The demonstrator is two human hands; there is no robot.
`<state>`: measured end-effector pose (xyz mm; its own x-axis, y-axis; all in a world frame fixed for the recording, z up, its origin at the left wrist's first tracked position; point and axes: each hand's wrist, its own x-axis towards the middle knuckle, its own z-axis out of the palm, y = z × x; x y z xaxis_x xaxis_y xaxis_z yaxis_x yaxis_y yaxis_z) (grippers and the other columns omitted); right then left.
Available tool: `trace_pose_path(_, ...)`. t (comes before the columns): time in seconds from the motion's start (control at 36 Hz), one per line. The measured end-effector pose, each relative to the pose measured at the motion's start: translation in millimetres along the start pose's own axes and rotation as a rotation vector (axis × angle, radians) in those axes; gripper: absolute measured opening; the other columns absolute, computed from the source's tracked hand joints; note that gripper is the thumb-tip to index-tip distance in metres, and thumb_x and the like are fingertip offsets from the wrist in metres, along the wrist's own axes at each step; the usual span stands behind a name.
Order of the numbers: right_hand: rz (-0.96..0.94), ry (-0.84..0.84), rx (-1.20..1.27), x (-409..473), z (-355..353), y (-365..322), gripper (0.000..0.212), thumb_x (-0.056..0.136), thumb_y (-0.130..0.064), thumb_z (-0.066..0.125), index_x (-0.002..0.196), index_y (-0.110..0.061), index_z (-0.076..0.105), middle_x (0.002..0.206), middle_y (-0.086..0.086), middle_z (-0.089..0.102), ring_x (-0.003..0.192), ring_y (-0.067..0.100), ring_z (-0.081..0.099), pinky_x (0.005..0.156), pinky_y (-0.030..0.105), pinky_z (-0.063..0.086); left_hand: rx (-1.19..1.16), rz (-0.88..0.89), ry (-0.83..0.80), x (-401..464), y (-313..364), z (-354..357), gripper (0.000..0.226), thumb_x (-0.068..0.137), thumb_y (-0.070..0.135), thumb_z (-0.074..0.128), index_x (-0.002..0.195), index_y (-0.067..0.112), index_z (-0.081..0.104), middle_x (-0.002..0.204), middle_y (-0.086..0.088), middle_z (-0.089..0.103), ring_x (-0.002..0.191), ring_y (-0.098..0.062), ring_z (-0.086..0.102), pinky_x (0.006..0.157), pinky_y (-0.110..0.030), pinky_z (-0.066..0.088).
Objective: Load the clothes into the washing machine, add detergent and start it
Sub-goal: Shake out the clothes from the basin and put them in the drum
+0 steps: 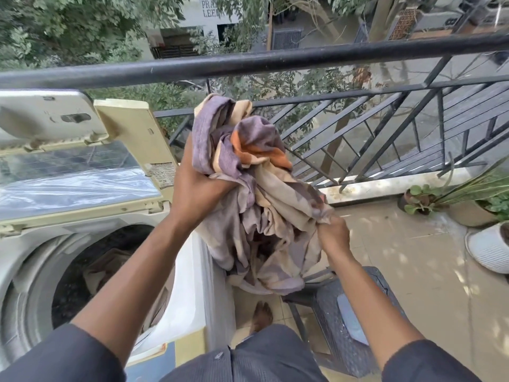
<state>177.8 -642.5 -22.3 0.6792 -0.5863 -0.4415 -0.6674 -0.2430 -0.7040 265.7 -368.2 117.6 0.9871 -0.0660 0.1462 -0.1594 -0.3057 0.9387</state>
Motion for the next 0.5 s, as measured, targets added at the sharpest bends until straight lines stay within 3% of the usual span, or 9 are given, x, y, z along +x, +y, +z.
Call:
trace_pose_path(0.11,-0.131,0.098,0.078,-3.6,-35.1,-36.9,0.020,0.085,-0.027,0.056,0.090,-0.013,0.070,0.083,0.007,0.074,0.081,0.032,0.069,0.066,0.039,0.051,0.120,0.002,-0.001,-9.6,-10.8,-2.9,0.083,0.068,0.044,0.096,0.137,0.036,0.051,0.118,0.032,0.070,0.114,0.002,0.068,0.099,-0.034,0.057)
trace_pose_path(0.22,-0.323,0.143,0.083,-20.6,-64.2,-76.0,0.010,0.080,-0.023,0.067,0.089,-0.017,0.067,0.072,0.006,0.067,0.066,0.024,0.054,0.059,0.034,0.043,0.140,-0.031,0.018,-15.8,-14.6,-2.3,0.091,0.064,0.055,0.090,0.142,0.037,0.046,0.116,0.028,0.067,0.119,-0.016,0.068,0.098,-0.035,0.054)
trace_pose_path(0.31,-0.445,0.107,0.049,-37.7,-70.5,-101.6,0.015,0.083,-0.032,0.069,0.091,-0.019,0.068,0.070,0.004,0.065,0.066,0.023,0.054,0.061,0.043,0.050,0.130,-0.034,0.006,-15.3,-8.8,-1.3,0.093,0.065,0.056,0.087,0.145,0.034,0.045,0.113,0.042,0.062,0.112,0.002,0.065,0.097,-0.024,0.050)
trace_pose_path(0.42,-0.566,0.035,0.014,-64.3,-63.4,-128.9,0.020,0.089,-0.030,0.069,0.085,-0.010,0.064,0.068,0.011,0.059,0.063,0.012,0.044,0.057,0.037,0.038,0.047,0.039,-0.167,-14.2,5.2,-0.6,0.099,0.071,0.042,0.086,0.152,0.012,0.036,0.111,0.059,0.050,0.109,0.028,0.055,0.089,0.002,0.041)
trace_pose_path(0.5,-0.650,0.010,0.016,-85.7,-55.7,-145.9,0.022,0.091,-0.025,0.066,0.077,-0.009,0.064,0.060,0.003,0.054,0.058,0.013,0.044,0.055,0.037,0.036,0.043,0.068,-0.304,-11.7,9.6,1.8,0.110,0.068,0.052,0.084,0.153,0.015,0.026,0.121,0.055,0.048,0.114,0.027,0.054,0.095,-0.002,0.041)
